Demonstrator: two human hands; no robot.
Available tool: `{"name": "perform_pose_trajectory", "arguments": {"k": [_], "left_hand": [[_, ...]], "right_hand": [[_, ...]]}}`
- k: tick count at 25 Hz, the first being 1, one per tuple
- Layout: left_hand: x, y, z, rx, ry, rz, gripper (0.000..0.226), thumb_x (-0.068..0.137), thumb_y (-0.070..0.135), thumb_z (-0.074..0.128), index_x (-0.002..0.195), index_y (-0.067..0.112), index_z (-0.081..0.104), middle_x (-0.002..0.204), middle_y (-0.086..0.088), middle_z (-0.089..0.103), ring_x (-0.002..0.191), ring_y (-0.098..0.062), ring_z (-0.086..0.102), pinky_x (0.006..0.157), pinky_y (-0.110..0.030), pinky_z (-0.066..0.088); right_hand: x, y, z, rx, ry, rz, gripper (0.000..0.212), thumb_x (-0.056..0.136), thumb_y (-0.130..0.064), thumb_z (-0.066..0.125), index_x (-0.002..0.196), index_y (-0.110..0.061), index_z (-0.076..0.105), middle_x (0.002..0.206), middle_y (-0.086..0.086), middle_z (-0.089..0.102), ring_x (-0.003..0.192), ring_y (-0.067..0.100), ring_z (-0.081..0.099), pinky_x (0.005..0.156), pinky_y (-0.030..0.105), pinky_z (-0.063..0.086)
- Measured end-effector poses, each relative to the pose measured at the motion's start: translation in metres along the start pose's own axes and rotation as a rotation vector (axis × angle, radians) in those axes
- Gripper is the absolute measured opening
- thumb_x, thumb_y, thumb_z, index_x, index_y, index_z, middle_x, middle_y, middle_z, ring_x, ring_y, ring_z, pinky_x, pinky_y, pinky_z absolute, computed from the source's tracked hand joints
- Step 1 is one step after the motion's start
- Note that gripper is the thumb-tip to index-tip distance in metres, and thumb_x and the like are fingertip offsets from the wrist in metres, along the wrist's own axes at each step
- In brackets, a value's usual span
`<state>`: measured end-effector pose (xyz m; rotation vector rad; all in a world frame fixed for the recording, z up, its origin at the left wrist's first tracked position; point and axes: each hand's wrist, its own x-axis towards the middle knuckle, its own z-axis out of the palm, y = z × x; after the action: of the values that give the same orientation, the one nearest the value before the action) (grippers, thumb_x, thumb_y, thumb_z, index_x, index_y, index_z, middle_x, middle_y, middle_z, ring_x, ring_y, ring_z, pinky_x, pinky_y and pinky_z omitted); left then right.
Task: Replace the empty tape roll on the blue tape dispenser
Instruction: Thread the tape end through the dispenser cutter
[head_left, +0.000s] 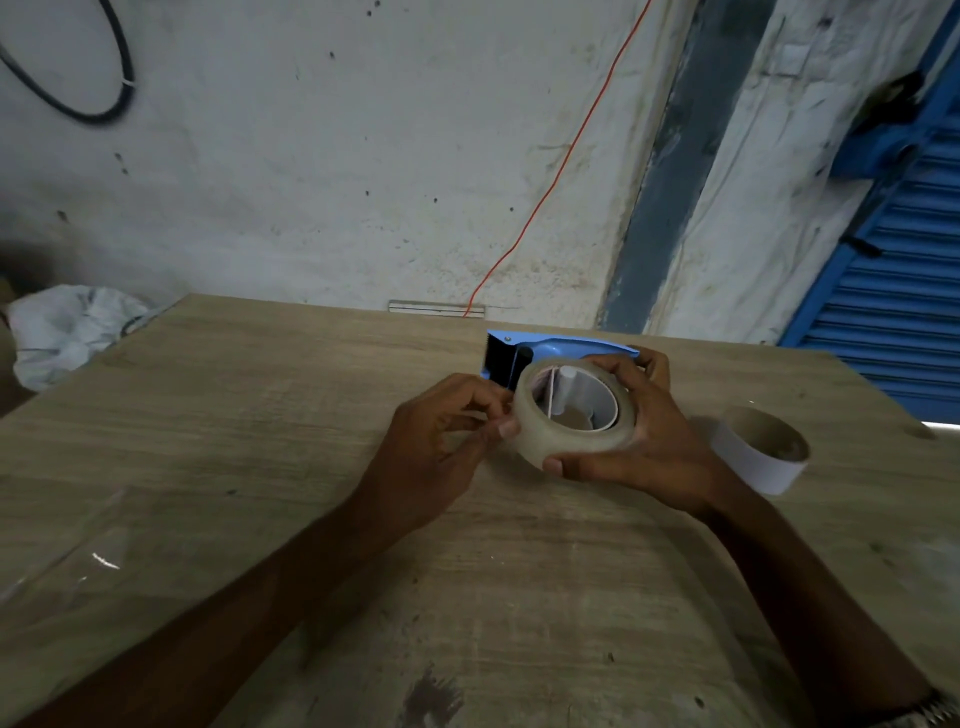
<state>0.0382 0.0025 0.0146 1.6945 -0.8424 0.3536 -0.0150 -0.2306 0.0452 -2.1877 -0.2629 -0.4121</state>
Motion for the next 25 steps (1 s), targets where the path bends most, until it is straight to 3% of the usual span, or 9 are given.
{"name": "perform_pose_trajectory", "arguments": {"k": [2,4,6,10,12,16,20,23,25], "left_hand": [[0.002,0.001,-0.004,0.006,0.008,-0.064,0.007,0.092,0.014,0.075,0.094,0.01,0.07,0.102,0.005,0.078,0.096,-0.01,0.076,0.085,-0.037,0.062],[0.001,0.003,-0.004,0.008,-0.046,-0.14,0.024,0.084,0.029,0.082,0.101,0.018,0.069,0.103,0.006,0.078,0.095,-0.009,0.076,0.085,-0.036,0.062],[-0.004,0.002,0.002,0.046,-0.082,-0.168,0.037,0.074,0.038,0.089,0.1,0.025,0.066,0.104,0.007,0.075,0.097,-0.01,0.075,0.084,-0.035,0.061],[-0.01,-0.001,0.01,0.038,-0.046,-0.144,0.027,0.081,0.031,0.087,0.093,0.026,0.063,0.094,0.005,0.073,0.091,-0.015,0.074,0.08,-0.04,0.06],[-0.008,-0.001,0.009,0.029,-0.03,-0.123,0.025,0.084,0.029,0.084,0.095,0.023,0.064,0.095,0.008,0.07,0.092,-0.017,0.072,0.08,-0.036,0.06],[-0.009,-0.001,0.011,-0.011,-0.04,-0.175,0.018,0.087,0.023,0.08,0.095,0.017,0.065,0.094,0.012,0.067,0.089,-0.009,0.067,0.075,-0.024,0.057],[-0.005,-0.004,0.008,0.067,-0.042,-0.109,0.006,0.092,0.01,0.073,0.09,0.01,0.067,0.097,0.0,0.062,0.088,-0.011,0.063,0.075,-0.018,0.053],[-0.005,-0.003,0.005,0.122,-0.08,-0.03,0.004,0.095,0.008,0.067,0.094,0.008,0.063,0.1,-0.002,0.062,0.093,-0.013,0.063,0.08,-0.027,0.055],[-0.005,0.0,0.002,0.199,-0.064,0.043,0.004,0.094,0.007,0.066,0.095,0.009,0.062,0.097,0.001,0.065,0.091,-0.011,0.065,0.081,-0.03,0.055]], "right_hand": [[0.001,0.003,0.001,-0.006,0.005,0.013,0.085,0.046,-0.038,0.105,0.116,-0.049,0.056,0.103,-0.056,0.04,0.135,0.014,0.038,0.099,-0.001,0.037],[0.0,0.005,0.003,0.003,0.036,0.001,0.082,0.05,-0.03,0.106,0.115,-0.046,0.058,0.1,-0.058,0.042,0.133,0.016,0.041,0.106,0.013,0.042],[0.0,0.006,0.005,0.035,0.071,0.003,0.082,0.046,-0.039,0.104,0.115,-0.044,0.061,0.102,-0.057,0.044,0.134,0.02,0.044,0.111,0.031,0.046],[0.0,0.0,0.006,0.038,0.077,0.002,0.079,0.042,-0.055,0.097,0.113,-0.049,0.061,0.105,-0.054,0.045,0.133,0.018,0.046,0.11,0.036,0.048],[0.0,-0.003,0.006,0.037,0.088,-0.011,0.078,0.041,-0.056,0.098,0.11,-0.053,0.062,0.106,-0.055,0.045,0.134,0.017,0.044,0.112,0.034,0.046],[0.0,-0.003,0.007,-0.001,0.075,-0.003,0.081,0.042,-0.052,0.101,0.112,-0.05,0.06,0.107,-0.052,0.047,0.135,0.021,0.045,0.115,0.045,0.046],[0.0,-0.004,0.006,-0.009,0.038,0.02,0.075,0.045,-0.06,0.093,0.111,-0.051,0.059,0.112,-0.049,0.052,0.133,0.015,0.049,0.114,0.05,0.045],[-0.001,0.002,0.006,-0.006,0.024,0.021,0.079,0.05,-0.049,0.101,0.116,-0.05,0.06,0.112,-0.044,0.052,0.136,0.018,0.045,0.115,0.044,0.046],[-0.001,0.006,0.005,0.017,0.036,0.038,0.078,0.056,-0.031,0.104,0.117,-0.047,0.06,0.108,-0.046,0.047,0.137,0.016,0.041,0.114,0.021,0.043]]}}
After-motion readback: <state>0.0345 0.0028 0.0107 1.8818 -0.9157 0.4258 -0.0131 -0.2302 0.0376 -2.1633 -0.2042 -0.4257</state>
